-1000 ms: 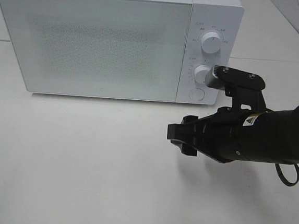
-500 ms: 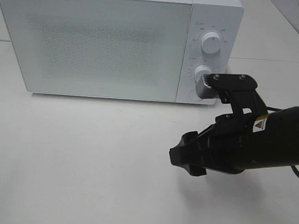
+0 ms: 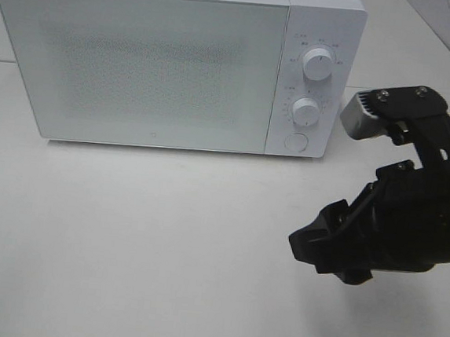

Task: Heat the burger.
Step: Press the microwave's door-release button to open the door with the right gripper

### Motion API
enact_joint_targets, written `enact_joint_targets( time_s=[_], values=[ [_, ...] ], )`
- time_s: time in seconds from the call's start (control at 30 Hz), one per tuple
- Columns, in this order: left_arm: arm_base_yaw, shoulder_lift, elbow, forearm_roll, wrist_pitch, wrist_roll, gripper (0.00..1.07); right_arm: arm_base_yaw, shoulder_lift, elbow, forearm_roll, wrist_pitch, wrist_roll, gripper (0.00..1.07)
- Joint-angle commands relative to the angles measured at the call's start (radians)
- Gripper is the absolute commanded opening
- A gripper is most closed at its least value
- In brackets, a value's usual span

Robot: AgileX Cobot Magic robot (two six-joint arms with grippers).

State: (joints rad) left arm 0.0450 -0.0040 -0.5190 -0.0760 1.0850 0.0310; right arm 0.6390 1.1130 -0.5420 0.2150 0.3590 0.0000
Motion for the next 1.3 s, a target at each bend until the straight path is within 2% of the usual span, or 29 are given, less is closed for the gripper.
enact_joint_targets(
  time_s=[0.03,0.1,0.27,0.37,0.4,0.43,0.5,0.53,0.57,0.7,0.93,0.97,1.07,1.3],
  values=[
    [-0.002,-0.016,0.002,-0.005,-0.013,-0.001,1.00,-0.005,-0.055,-0.005,-0.080,0.059,0.062,0.65],
    [-0.002,-0.016,0.002,-0.005,-0.013,-0.001,1.00,-0.005,-0.137,-0.005,-0.141,0.110,0.116,0.65],
    [-0.002,-0.016,0.002,-0.005,-0.013,-0.001,1.00,-0.009,-0.237,-0.005,-0.204,0.184,0.156,0.66],
    [-0.002,-0.016,0.002,-0.005,-0.013,-0.001,1.00,-0.074,-0.295,-0.005,-0.209,0.251,0.158,0.67],
    [-0.002,-0.016,0.002,-0.005,-0.013,-0.001,1.00,-0.146,-0.341,-0.005,-0.215,0.300,0.149,0.68],
    [-0.002,-0.016,0.002,-0.005,-0.013,-0.001,1.00,-0.146,-0.341,-0.005,-0.215,0.300,0.149,0.68],
    [-0.002,-0.016,0.002,-0.005,-0.013,-0.001,1.00,-0.236,-0.415,-0.005,-0.215,0.361,0.119,0.70],
    [-0.002,-0.016,0.002,-0.005,-0.013,-0.001,1.00,-0.236,-0.415,-0.005,-0.215,0.361,0.119,0.70],
    [-0.002,-0.016,0.002,-0.005,-0.013,-0.001,1.00,-0.280,-0.467,-0.005,-0.215,0.393,0.109,0.71],
    [-0.002,-0.016,0.002,-0.005,-0.013,-0.001,1.00,-0.350,-0.576,-0.005,-0.215,0.451,0.105,0.78],
    [-0.002,-0.016,0.002,-0.005,-0.013,-0.001,1.00,-0.438,-0.731,-0.002,-0.215,0.537,0.087,0.77],
    [-0.002,-0.016,0.002,-0.005,-0.013,-0.001,1.00,-0.471,-0.794,0.005,-0.215,0.550,0.077,0.77],
    [-0.002,-0.016,0.002,-0.005,-0.013,-0.001,1.00,-0.504,-0.879,0.011,-0.215,0.568,0.069,0.76],
    [-0.002,-0.016,0.002,-0.005,-0.013,-0.001,1.00,-0.506,-1.010,0.018,-0.215,0.576,0.071,0.76]
  ],
)
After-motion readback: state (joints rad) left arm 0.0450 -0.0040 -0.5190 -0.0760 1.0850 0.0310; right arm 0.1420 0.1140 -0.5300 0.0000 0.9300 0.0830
